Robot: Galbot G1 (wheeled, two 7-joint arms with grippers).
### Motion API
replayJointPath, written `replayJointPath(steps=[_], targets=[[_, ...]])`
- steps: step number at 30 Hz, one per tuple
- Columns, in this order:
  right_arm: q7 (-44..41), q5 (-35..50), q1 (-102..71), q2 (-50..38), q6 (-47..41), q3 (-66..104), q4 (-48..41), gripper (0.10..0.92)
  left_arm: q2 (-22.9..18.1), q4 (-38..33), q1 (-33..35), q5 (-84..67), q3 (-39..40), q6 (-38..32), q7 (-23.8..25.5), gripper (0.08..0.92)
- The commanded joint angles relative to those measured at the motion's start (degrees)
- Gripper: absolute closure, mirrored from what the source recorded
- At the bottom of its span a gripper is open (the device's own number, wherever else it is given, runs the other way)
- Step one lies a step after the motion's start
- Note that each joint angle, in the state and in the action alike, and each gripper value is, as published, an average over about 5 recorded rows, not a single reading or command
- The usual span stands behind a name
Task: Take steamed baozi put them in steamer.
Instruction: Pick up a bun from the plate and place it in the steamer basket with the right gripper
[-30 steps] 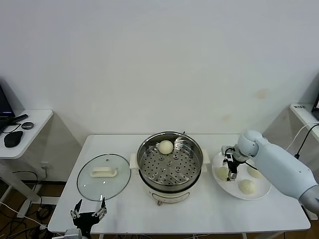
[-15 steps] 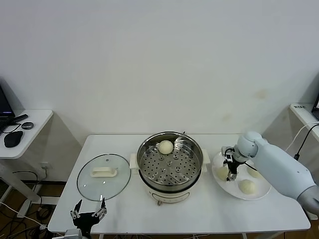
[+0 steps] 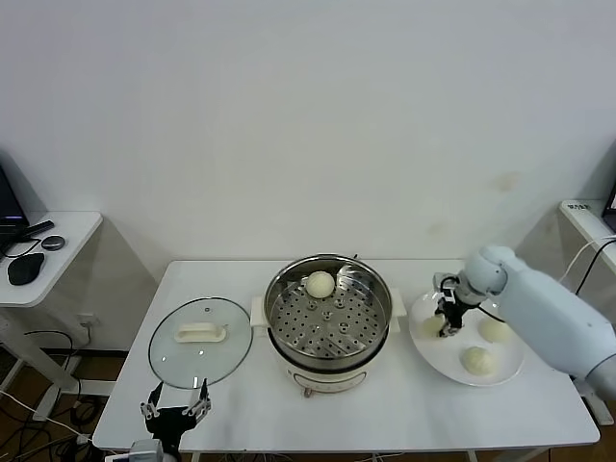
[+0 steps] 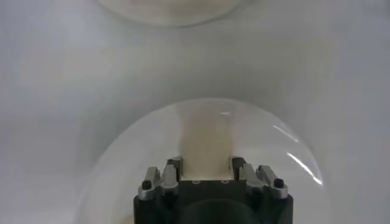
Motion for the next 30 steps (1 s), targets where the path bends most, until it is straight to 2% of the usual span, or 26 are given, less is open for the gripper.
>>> replayJointPath(steps=[1,6,12,19,24,30], targets=[[-3.34,15.35,23.63,-3.91,-3.22,-17.09,7.31,0.518,-0.01,-0.73,-0.06,0.01,0.45,0.02,-0.02,0.177],[-5.31,25.37,36.99,-0.13,-6.27,-28.31,10.64,0.516,0.28,-2.03,-0.41,0.10,0.89,0.10,-0.06,0.177],[-5.69,33.06,41.49,7.42,-11.26,-30.88,11.35,0.516,0.48,-3.55,-0.74,0.11,1.47,0.17,-0.26,0.177],[-3.98,35.36,37.72,18.19,-17.31,-31.28,11.15,0.516,0.42,-4.88,-0.31,-0.13,1.17,0.18,-0.59,0.177],[-2.05,35.94,33.99,25.72,-19.43,-31.90,7.52,0.516,-0.05,-6.30,-0.51,-0.38,1.12,0.39,-0.55,0.177],[1.91,34.58,29.58,30.77,-21.21,-33.39,4.43,0.515,-0.95,-8.30,-0.39,-0.42,2.21,0.56,-0.53,0.177]])
